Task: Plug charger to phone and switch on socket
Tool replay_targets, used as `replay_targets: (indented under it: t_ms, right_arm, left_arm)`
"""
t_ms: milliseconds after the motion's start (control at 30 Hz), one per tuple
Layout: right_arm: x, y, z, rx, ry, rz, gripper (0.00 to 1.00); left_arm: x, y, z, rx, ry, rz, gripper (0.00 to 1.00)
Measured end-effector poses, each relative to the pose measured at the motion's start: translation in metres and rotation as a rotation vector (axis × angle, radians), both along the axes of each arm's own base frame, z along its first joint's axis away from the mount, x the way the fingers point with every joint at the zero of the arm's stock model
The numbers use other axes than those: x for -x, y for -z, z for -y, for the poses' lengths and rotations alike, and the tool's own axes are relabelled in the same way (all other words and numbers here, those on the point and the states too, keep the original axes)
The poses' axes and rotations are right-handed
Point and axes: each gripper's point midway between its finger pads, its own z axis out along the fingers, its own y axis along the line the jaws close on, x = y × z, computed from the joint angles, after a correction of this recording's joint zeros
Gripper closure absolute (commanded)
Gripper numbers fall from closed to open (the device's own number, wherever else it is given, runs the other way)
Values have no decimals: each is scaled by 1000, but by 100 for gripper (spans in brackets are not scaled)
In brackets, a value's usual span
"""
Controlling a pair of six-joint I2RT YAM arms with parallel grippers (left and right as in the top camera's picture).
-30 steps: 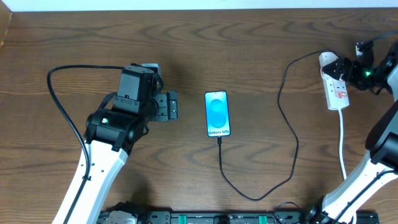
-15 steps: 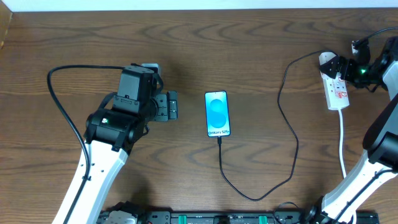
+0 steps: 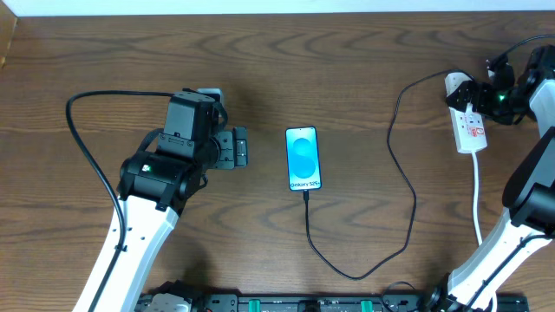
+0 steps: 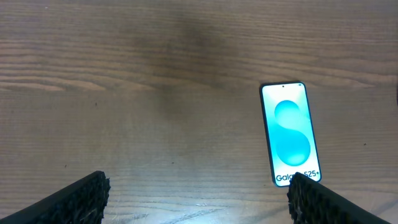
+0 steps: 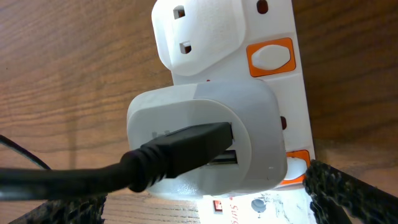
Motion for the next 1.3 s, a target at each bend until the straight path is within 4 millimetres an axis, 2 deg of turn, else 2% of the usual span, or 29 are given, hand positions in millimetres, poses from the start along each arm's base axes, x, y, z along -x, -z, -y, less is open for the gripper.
replay_targets:
  t_ms: [433, 1300]
  right_arm:
    - [-6, -9, -10, -66, -23, 44, 1]
    - [-5, -10, -11, -81, -21, 41, 1]
  left_arm:
    - [0, 0, 0, 0, 0, 0, 8]
    - [0, 0, 0, 0, 0, 0, 9]
